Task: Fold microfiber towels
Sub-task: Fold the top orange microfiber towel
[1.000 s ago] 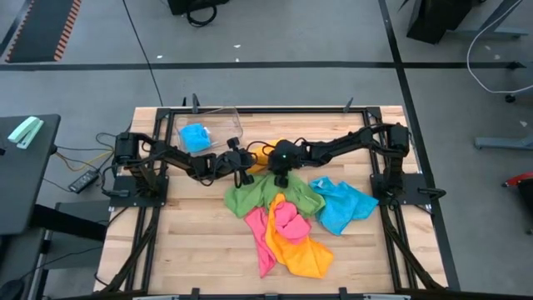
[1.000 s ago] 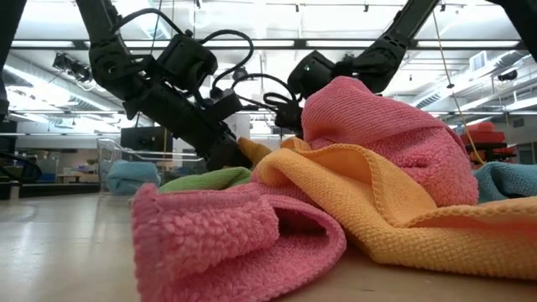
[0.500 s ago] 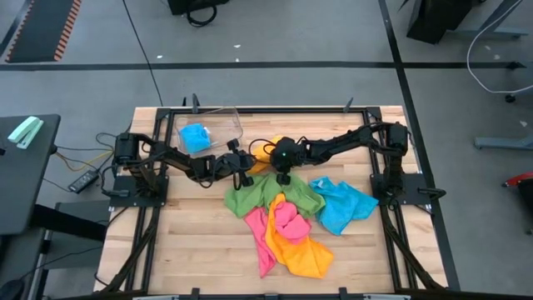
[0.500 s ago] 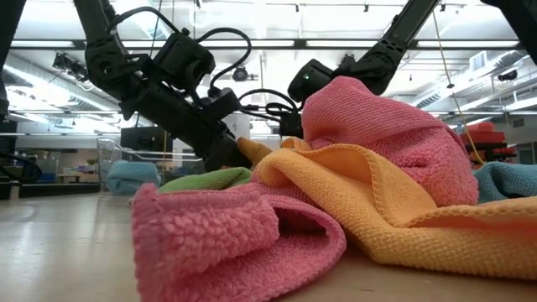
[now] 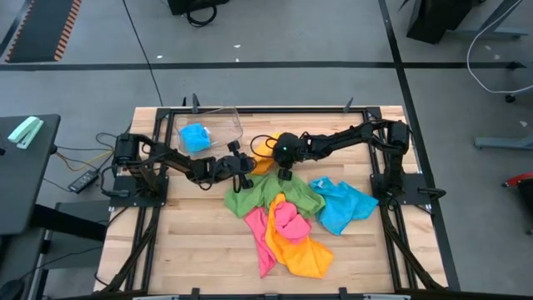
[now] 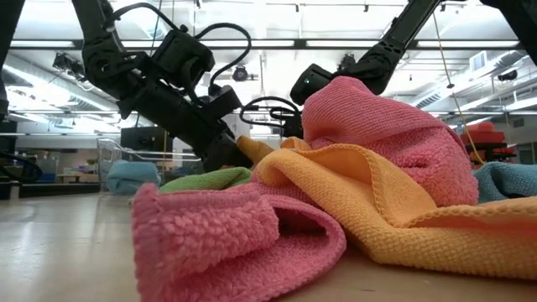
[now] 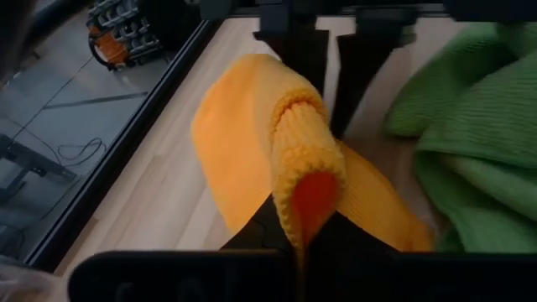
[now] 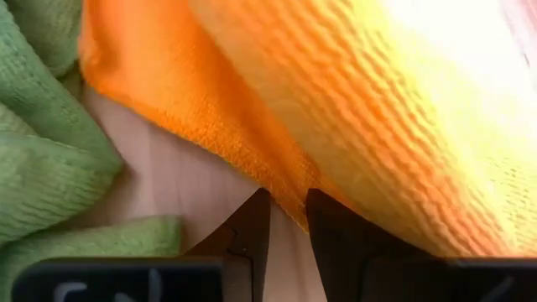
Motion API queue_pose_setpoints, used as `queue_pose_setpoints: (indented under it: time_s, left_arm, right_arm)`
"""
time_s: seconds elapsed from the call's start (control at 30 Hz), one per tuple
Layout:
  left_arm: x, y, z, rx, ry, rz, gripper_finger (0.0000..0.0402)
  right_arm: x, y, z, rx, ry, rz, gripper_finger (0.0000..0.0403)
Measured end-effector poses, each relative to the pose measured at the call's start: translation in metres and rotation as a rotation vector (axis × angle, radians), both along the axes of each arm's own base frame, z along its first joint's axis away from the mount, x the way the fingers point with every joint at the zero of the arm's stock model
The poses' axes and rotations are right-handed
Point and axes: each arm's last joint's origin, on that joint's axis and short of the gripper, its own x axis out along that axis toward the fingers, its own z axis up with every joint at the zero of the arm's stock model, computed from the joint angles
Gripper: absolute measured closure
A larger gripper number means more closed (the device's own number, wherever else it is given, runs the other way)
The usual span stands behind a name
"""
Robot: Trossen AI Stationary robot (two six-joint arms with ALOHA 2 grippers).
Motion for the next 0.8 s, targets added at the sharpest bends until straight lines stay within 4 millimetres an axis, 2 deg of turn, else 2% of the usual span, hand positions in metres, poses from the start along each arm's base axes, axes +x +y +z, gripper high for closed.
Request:
queue_pose_setpoints:
  time_s: [0.17, 0.53, 0.63, 0.8]
  left_arm:
    - [-0.0010, 0.0000, -0.0017, 0.001, 0.023, -0.001, 0.0372]
    - [-0.0020, -0.0032, -0.0060, -0.042, 0.065, -0.070, 0.0369]
    - [-0.0018, -0.0037, -0.0061, -0.052, 0.064, -0.085, 0.0343]
    - [-0.0010, -0.0054, -0.0062, -0.104, 0.046, -0.130, 0.0265]
  right_arm:
    - [-0.0011, -0.0015, 0.0017, -0.002, -0.003, -0.002, 0.0311]
    - [-0.0008, -0.0010, 0.0016, 0.004, -0.010, 0.002, 0.0311]
    - [-0.0008, -0.0009, 0.0017, 0.006, -0.011, 0.001, 0.0311]
    - [-0.0005, -0.0015, 0.0019, 0.014, -0.020, -0.007, 0.0311]
